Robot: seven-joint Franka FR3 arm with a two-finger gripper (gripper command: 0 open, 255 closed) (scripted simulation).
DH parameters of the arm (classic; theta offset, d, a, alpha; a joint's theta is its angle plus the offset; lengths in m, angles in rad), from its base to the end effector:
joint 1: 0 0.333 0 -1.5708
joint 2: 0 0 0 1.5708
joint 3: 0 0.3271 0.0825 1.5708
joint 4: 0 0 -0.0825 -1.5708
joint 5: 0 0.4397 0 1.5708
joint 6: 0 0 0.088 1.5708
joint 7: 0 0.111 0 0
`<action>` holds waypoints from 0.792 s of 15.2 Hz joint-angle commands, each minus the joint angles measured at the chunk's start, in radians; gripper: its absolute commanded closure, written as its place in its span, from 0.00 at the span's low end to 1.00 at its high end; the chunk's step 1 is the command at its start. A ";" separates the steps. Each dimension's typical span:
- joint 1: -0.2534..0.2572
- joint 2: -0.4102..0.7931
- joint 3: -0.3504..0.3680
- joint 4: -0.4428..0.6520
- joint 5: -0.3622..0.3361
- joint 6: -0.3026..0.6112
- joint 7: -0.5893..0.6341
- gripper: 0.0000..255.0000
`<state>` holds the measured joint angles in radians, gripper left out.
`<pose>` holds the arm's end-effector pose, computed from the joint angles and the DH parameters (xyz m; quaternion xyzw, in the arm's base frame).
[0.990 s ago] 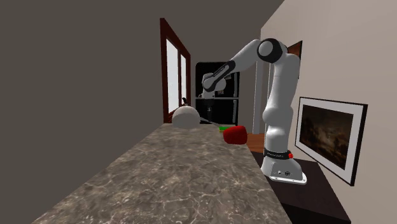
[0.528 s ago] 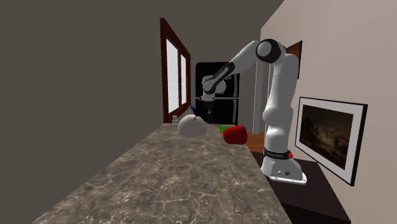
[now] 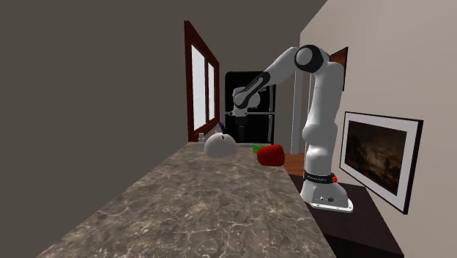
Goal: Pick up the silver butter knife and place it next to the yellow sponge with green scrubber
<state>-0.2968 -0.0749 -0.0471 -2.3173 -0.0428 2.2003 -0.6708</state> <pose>0.5047 -0.1824 0.3417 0.9841 0.1755 -0.0258 0.0031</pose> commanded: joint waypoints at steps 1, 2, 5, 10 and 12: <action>0.001 -0.016 0.001 0.018 0.000 -0.034 0.000 0.00; 0.001 -0.031 0.001 0.038 0.001 -0.069 0.000 0.00; 0.002 -0.054 0.003 0.076 0.001 -0.130 0.000 0.00; 0.002 -0.054 0.003 0.076 0.001 -0.130 0.000 0.00; 0.002 -0.054 0.003 0.076 0.001 -0.130 0.000 0.00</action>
